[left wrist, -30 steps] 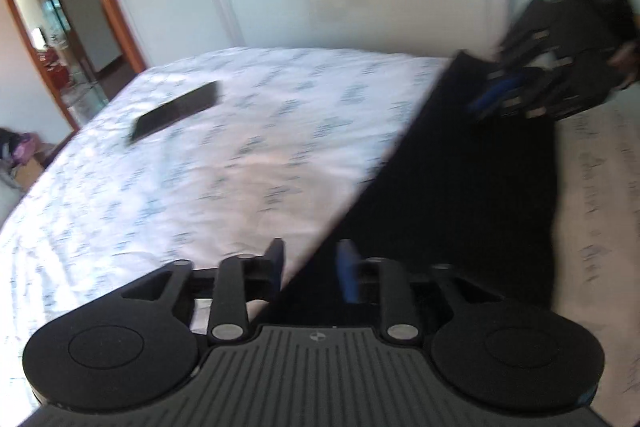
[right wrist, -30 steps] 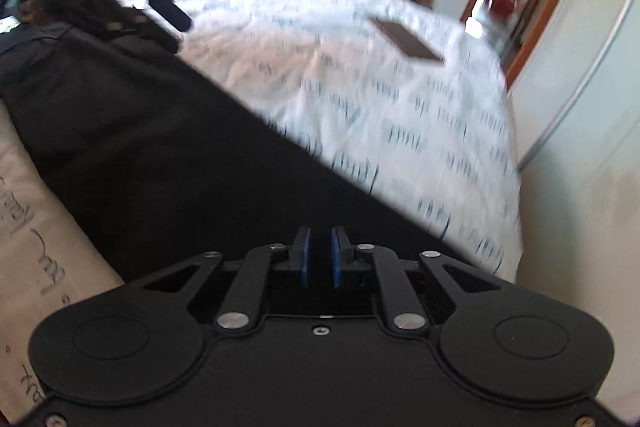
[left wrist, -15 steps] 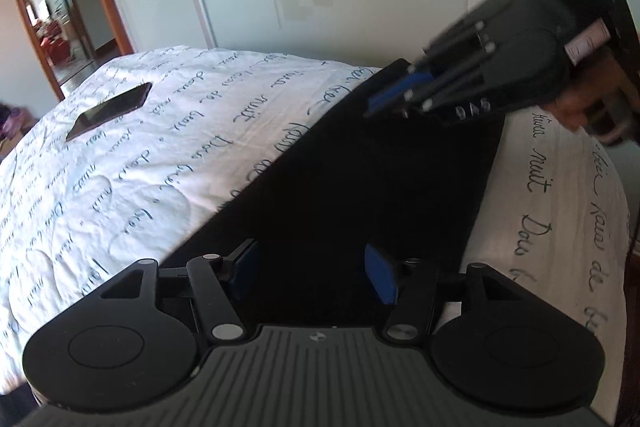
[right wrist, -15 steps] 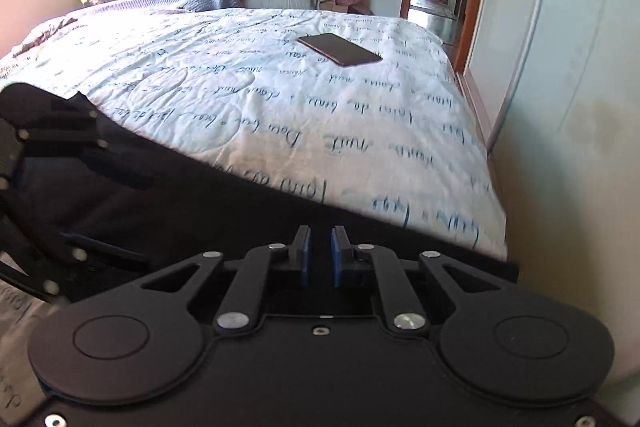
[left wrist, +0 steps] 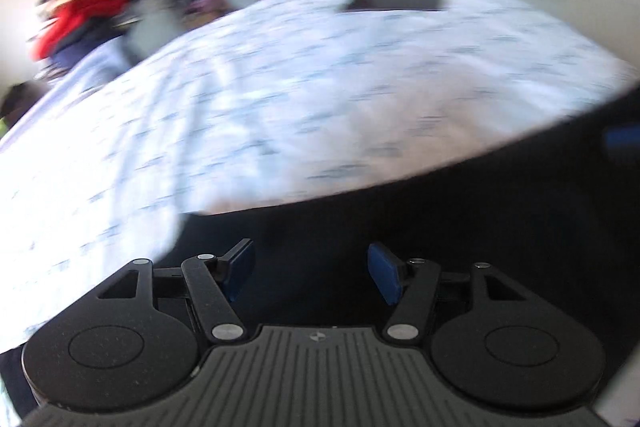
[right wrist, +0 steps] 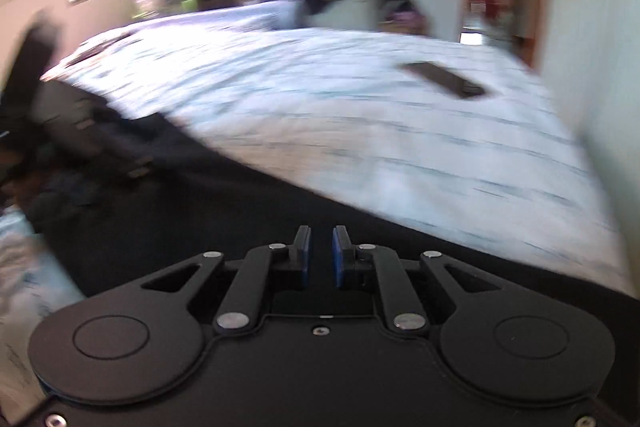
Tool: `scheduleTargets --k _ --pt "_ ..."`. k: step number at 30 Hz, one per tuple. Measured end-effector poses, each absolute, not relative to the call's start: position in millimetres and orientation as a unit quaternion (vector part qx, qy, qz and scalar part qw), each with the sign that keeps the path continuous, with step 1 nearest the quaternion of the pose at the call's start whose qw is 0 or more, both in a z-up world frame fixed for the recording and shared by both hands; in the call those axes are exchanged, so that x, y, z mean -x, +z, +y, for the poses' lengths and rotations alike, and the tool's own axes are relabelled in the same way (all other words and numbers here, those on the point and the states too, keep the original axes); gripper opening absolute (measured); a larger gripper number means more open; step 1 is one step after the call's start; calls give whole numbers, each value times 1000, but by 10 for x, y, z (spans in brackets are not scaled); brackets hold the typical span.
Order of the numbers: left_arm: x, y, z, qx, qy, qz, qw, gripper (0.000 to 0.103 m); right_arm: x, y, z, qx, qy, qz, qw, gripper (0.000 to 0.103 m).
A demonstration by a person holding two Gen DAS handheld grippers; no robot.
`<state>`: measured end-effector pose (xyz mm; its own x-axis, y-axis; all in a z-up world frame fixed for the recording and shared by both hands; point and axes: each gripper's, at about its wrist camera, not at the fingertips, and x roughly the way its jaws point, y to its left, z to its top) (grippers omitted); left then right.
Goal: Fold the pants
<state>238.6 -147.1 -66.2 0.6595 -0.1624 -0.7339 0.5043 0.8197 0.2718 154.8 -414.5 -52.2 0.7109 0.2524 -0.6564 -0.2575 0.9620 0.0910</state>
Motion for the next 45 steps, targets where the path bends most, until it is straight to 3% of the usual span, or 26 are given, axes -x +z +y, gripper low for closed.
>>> scheduleTargets --k 3,5,13,18,22,28,30,35,40,45 --pt "-2590 -719 -1350 -223 -154 372 888 71 -1883 -640 -3759 30 186 379 906 9" --pt "-2703 -717 -1289 -206 -139 369 895 80 -2089 -733 -3574 59 186 392 899 9" --pt "-2946 -487 -1075 -186 -77 322 925 73 -2240 -492 -3438 58 155 365 916 14" --pt "-2633 -119 -486 -125 -29 310 942 82 -2384 -481 -2990 54 234 368 898 14" --pt "-2334 -59 -83 -144 3 316 938 93 -2746 -680 -2499 80 277 394 873 14" --pt "-2164 -191 641 -155 86 330 927 95 -3195 -679 -2285 53 238 394 886 14" --pt "-2165 -154 857 -144 119 342 921 91 -3122 -570 -2244 61 240 378 892 16" --pt "-1955 81 1179 -105 134 321 932 94 -3043 -661 -1948 119 267 386 875 17" --pt "-1847 182 1313 -169 196 301 918 94 -3152 -634 -2027 89 228 384 890 18" --pt "-1700 192 1287 -210 137 300 920 97 -2461 -335 -2070 126 272 341 891 28"
